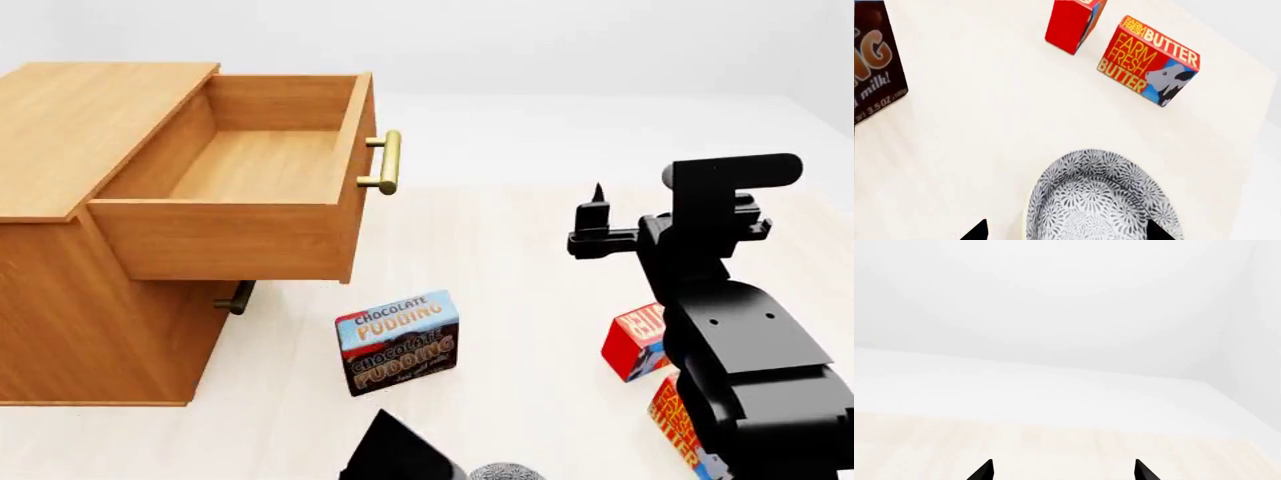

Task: Put the bowl in the top drawer of the cabinet.

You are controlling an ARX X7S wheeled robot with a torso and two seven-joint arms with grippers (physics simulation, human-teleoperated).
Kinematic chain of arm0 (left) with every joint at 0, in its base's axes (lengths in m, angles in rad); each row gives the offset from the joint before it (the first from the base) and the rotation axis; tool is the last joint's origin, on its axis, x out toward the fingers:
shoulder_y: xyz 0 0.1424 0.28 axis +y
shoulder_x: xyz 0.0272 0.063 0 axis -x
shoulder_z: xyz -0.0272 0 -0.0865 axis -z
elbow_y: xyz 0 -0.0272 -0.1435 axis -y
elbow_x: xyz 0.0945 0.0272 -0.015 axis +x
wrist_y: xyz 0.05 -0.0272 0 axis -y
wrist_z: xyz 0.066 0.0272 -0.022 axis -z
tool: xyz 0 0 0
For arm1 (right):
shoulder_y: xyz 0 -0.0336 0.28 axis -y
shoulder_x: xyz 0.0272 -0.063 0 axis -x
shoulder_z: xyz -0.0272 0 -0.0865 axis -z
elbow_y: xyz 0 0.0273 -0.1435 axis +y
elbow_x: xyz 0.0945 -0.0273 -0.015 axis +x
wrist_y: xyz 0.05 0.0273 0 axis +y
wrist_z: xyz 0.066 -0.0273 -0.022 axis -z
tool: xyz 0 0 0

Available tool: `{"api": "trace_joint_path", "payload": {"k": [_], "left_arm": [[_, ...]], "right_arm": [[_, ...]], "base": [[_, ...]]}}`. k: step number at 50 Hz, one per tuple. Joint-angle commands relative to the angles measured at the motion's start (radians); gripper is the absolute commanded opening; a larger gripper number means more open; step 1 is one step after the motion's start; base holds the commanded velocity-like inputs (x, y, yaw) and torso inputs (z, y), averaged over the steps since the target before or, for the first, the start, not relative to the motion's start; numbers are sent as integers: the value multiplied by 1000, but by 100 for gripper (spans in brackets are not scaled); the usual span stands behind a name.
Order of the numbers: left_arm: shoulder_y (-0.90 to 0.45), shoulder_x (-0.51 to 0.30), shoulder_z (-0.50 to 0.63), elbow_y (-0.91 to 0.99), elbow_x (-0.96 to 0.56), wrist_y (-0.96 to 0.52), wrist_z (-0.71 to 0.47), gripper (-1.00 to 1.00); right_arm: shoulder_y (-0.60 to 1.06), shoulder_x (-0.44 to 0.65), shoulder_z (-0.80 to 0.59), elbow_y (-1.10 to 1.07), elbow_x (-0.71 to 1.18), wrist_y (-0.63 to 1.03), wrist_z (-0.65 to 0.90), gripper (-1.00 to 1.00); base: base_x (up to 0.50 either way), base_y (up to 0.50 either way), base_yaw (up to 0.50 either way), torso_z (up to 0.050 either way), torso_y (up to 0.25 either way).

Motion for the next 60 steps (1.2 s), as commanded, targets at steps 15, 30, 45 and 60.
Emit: {"api": "trace_joint_path", "payload": {"k": [15,30,45,60], "left_arm": [[-17,147,38,-311,17,-30,90,100],[-12,181,59,-376,41,-20,143,-100],[0,123,-2,-266,33,54,107,-100],[-63,17,-118,-116,-119,36,-2,-100]], "right_arm": [[-8,0,-8,36,5,-32,-7,100],[-11,4,-5,35,12,-35,-6,100],[-13,7,0,30,20,-33,-3,100],[-19,11,9,16,31,-28,1,100]], "base": [[0,0,0,0,0],[0,0,0,0,0],[1,-1,-1,0,0],[0,0,0,0,0]]}}
